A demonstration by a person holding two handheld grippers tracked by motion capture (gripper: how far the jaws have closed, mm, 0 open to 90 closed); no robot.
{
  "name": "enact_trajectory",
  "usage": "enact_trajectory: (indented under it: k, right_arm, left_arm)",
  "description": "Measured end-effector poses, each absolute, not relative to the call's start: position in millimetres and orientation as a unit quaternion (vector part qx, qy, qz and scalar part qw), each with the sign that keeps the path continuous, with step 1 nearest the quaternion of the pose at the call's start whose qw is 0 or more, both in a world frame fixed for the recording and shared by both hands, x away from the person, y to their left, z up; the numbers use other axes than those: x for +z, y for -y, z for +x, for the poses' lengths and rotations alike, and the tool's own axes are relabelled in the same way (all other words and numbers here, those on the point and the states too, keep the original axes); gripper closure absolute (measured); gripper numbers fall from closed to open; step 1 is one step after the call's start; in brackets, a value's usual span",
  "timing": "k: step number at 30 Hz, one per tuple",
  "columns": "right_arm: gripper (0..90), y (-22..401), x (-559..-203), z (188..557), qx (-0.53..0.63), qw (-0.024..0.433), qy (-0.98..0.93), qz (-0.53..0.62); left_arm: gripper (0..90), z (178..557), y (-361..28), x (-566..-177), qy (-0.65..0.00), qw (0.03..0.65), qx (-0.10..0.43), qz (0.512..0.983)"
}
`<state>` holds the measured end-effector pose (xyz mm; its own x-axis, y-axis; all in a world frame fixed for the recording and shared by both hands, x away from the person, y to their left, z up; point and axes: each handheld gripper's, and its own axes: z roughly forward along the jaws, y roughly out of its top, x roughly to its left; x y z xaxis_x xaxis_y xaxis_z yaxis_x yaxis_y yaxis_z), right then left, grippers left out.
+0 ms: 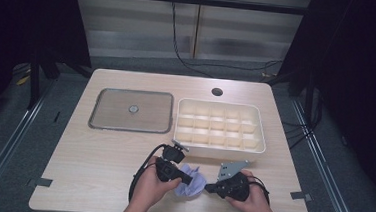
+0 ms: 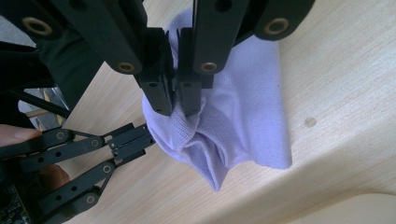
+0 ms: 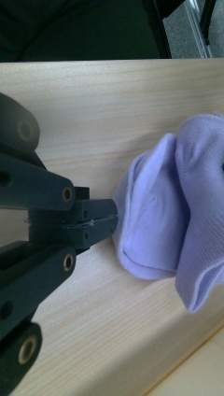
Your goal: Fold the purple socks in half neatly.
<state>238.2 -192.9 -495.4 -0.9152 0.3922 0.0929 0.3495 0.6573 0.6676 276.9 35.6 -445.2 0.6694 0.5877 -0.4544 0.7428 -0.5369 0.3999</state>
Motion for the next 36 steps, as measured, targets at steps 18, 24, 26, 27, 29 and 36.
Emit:
enact_trajectory:
  k: [18,24,26,27,29,36]
  right_arm:
    - [90.0,190.5,-495.2,237.7,0.359,0.036,-0.910,0.202]
    - [90.0,190.4,-495.3,237.6,0.360,0.036,-0.910,0.201]
    - [90.0,190.2,-495.5,237.7,0.361,0.037,-0.910,0.200]
    - [90.0,190.2,-495.5,237.7,0.361,0.037,-0.910,0.200]
    - [90.0,190.3,-495.5,237.8,0.361,0.038,-0.910,0.200]
    - [90.0,190.2,-495.6,237.6,0.361,0.038,-0.910,0.200]
  left_arm:
    - [85.5,275.4,-31.3,-450.1,-0.382,0.290,-0.134,0.867]
    - [85.3,275.0,-29.0,-453.1,-0.383,0.285,-0.136,0.868]
    - [85.3,274.8,-28.3,-453.6,-0.382,0.286,-0.136,0.868]
    - [85.3,274.6,-27.9,-453.6,-0.381,0.286,-0.135,0.868]
    - [85.3,274.3,-26.8,-453.4,-0.382,0.285,-0.135,0.869]
    - [84.7,272.9,-24.8,-455.9,-0.379,0.283,-0.138,0.870]
